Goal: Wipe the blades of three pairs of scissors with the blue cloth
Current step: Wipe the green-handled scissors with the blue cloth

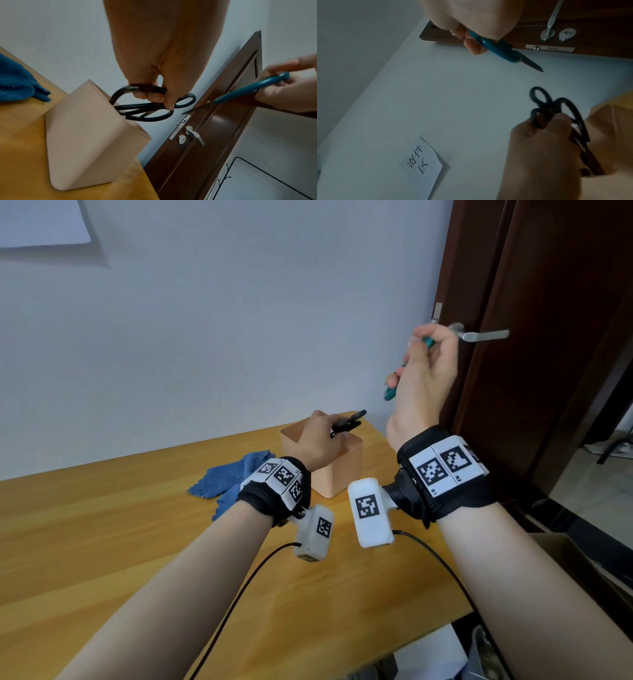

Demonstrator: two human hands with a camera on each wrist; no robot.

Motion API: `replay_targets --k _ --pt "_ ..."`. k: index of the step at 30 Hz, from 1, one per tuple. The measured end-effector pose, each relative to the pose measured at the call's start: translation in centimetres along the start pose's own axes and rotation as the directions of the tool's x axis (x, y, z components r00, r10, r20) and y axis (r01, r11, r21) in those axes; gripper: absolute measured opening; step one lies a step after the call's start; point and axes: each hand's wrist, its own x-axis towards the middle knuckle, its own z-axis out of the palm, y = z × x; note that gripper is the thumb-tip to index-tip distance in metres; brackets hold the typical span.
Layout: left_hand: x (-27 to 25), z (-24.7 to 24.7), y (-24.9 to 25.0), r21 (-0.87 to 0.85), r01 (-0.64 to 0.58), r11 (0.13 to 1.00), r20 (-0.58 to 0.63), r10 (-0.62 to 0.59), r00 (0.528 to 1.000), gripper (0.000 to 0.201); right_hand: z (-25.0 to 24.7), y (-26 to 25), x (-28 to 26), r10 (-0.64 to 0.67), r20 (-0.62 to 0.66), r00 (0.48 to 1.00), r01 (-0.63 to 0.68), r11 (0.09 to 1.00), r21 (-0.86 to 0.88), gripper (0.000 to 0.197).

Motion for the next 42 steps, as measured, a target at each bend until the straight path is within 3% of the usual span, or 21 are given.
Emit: replay_targets --k 3,7,15,21,28,30,31,33,35,39,42 --pt "-0.3 1.0 0.5 0.08 -0.018 0.997 0.101 0.01 0.995 0.029 -0.3 -0.5 0.1 0.037 0.005 0.999 -0.038 0.998 0.042 0.018" --pt "-0.4 1.5 0.7 0.156 0.006 0.988 0.112 -0.024 0.993 0.033 -0.8 -0.5 -0.1 0.101 0.024 0.995 -0.102 0.993 0.062 0.02" --pt "0.3 0.0 -0.5 0.378 0.133 0.916 0.204 -0.222 0.953 0.023 -0.7 -0.4 -0.3 0.174 0.045 0.984 -0.179 0.976 0.123 0.019" --pt "-0.8 -1.0 -1.2 0.194 0.177 0.965 0.214 -0.218 0.952 0.04 0.4 0.2 -0.8 0.199 0.113 0.974 -0.215 0.964 0.158 0.018" --pt "-1.8 -3.1 -2.3 0.122 0.208 0.97 0.263 -0.234 0.936 0.071 1.9 1.1 -2.1 0.232 0.177 0.956 -0.262 0.95 0.171 0.016" --pt "-2.2 -3.5 -2.6 -0.018 0.209 0.978 0.247 -0.198 0.949 0.073 2.5 1.3 -2.6 0.236 0.198 0.951 -0.273 0.945 0.183 0.016" --pt "-2.6 -3.7 -2.7 -0.124 0.202 0.972 0.206 -0.174 0.963 0.064 2.7 1.3 -2.8 0.238 0.21 0.948 -0.278 0.942 0.189 0.015" --pt "-3.2 -4.3 -2.6 -0.308 0.187 0.933 0.083 -0.169 0.982 0.035 3.4 1.5 -3.3 0.246 0.225 0.943 -0.292 0.935 0.203 0.016" --pt "-3.3 -5.4 -2.5 -0.469 0.175 0.866 0.017 -0.189 0.982 0.041 4.1 1.7 -3.8 0.263 0.232 0.937 -0.315 0.921 0.228 0.023" --pt "-3.7 -8.1 -2.2 -0.701 0.198 0.685 0.084 -0.196 0.977 0.054 5.5 2.4 -5.0 0.35 0.263 0.899 -0.421 0.857 0.299 0.037" --pt "-4.3 -9.3 -2.9 -0.696 0.196 0.691 0.07 -0.206 0.976 0.054 6.3 3.2 -6.0 0.414 0.294 0.861 -0.497 0.808 0.317 0.041"
